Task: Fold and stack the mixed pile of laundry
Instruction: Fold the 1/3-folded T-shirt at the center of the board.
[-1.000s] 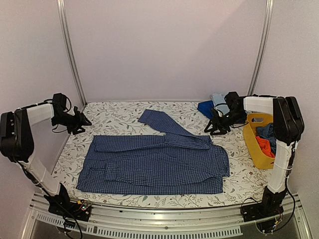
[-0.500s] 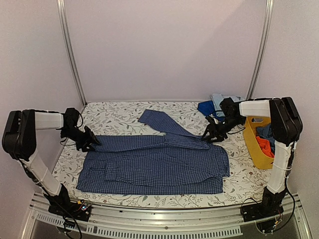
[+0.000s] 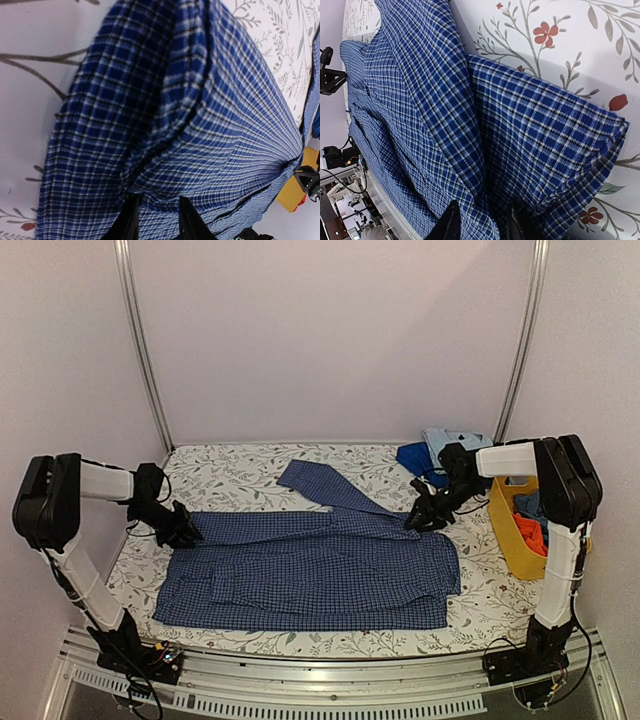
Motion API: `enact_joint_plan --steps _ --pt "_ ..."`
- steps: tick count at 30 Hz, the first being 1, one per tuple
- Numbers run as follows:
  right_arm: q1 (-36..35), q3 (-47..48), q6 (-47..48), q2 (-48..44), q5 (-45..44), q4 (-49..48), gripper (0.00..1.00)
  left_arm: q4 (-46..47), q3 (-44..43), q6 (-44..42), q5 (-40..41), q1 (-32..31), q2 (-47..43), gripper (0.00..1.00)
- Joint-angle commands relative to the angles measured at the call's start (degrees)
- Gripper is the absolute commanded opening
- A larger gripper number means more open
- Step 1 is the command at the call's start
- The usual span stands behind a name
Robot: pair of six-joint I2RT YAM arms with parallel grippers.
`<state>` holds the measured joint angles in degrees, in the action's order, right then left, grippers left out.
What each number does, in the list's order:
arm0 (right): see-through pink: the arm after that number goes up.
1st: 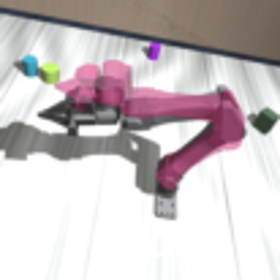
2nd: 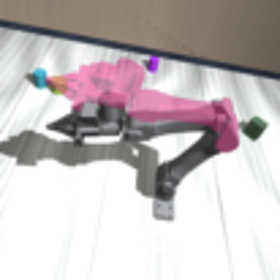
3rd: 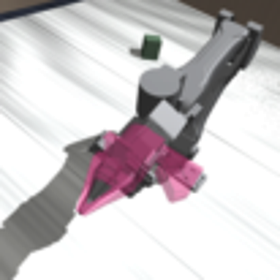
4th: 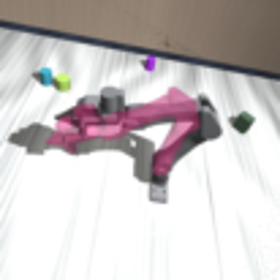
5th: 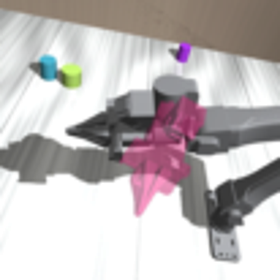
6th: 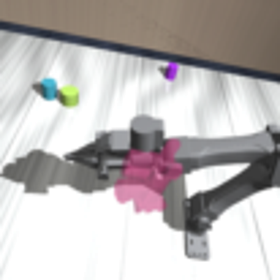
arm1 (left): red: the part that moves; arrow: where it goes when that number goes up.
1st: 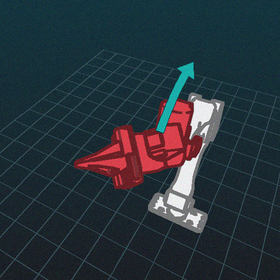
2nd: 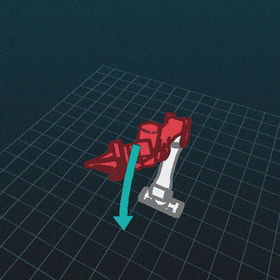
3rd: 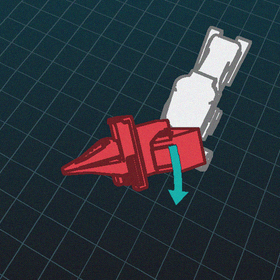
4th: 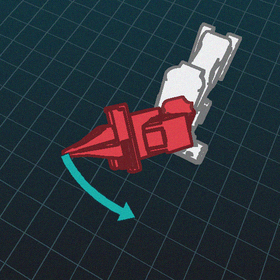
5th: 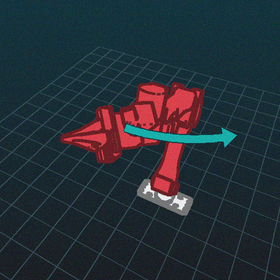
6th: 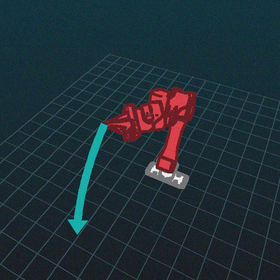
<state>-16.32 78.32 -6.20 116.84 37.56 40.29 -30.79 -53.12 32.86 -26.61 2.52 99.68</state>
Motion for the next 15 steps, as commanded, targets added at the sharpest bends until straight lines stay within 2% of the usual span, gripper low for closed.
enact_joint_plan --steps 1,8,11,15 --pt "-0.6 -0.1 1.2 1.5 -0.6 0.0 0.26 1.2 0.2 -0.3 -0.2 -0.3 1.1 0.24" --pt "-0.6 0.7 1.3 0.7 0.3 0.7 0.02 0.8 -0.6 -1.5 -0.1 0.7 1.0 0.08" --pt "-0.6 1.2 1.4 0.4 0.0 1.4 0.0 -0.3 -1.5 -2.0 0.3 1.1 0.7 0.0" --pt "-0.6 2.2 1.4 -0.8 -0.3 2.3 0.0 -2.5 -3.5 -2.8 1.2 1.5 -0.9 0.0"
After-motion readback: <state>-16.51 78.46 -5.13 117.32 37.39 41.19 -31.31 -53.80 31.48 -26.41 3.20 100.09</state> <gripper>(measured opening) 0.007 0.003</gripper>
